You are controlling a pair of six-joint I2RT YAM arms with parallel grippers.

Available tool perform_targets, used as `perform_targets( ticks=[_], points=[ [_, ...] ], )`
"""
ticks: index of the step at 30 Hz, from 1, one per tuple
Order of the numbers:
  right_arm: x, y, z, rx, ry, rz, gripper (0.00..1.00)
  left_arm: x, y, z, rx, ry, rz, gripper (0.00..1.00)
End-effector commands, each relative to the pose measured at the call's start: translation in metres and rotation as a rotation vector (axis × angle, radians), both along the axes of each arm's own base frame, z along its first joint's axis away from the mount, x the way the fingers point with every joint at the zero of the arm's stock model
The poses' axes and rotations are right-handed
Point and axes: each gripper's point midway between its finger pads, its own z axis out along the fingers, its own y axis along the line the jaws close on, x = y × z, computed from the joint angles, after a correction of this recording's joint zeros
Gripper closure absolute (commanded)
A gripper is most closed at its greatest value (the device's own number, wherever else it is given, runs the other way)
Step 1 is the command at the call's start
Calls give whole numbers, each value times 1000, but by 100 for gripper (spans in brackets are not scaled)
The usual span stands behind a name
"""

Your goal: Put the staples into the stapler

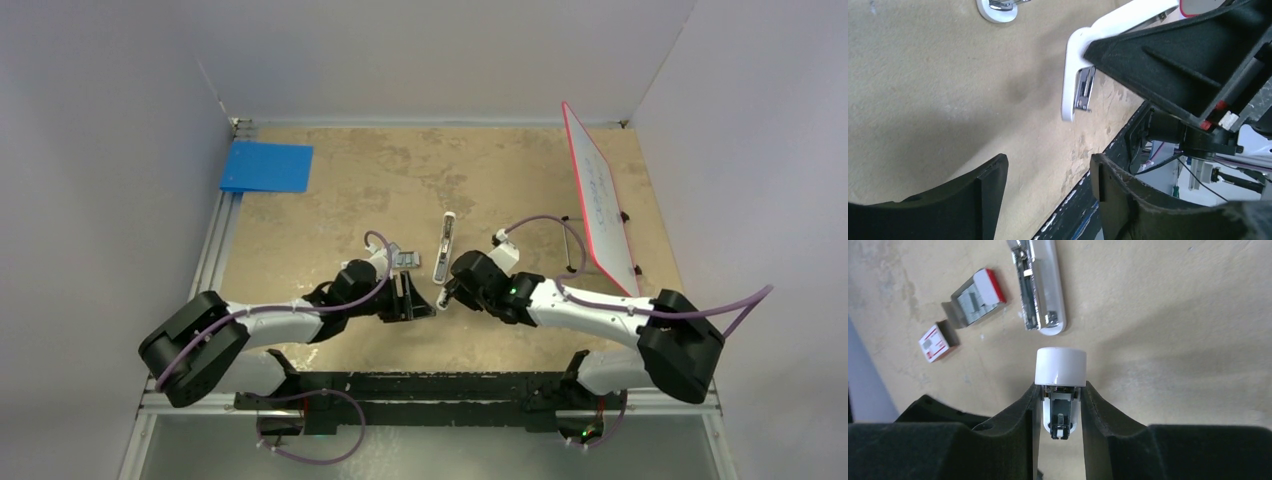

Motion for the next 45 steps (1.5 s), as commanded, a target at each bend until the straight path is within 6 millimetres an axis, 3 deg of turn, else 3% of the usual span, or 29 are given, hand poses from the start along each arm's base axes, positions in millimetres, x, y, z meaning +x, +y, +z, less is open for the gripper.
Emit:
perform_targets(
  ticks=[1,8,14,23,30,35,42,45],
  points=[
    [13,-25,4,-175,-35,-31,68,12,0,24,8,-50,39,38],
    [31,-53,-7,-397,-9,-16,66,23,17,37,116,-84,106,36],
    [57,-63,-8,-469,-33,10,64,28,34,37,192,-78,182,36],
    [72,-56,-26,-524,-1,84,61,34,44,42,234,-75,243,36],
    [73,-55,-21,-534,-2,89,49,34,45,38,244,-61,257,37],
    [74,-56,-3,-501,-33,68,39,39,49,39,262,-69,281,37],
    [83,-48,55,-405,-171,62,36,44,53,50,270,-86,318,36],
    [88,-32,82,-332,-259,116,40,38,42,82,214,-92,245,36]
  ],
)
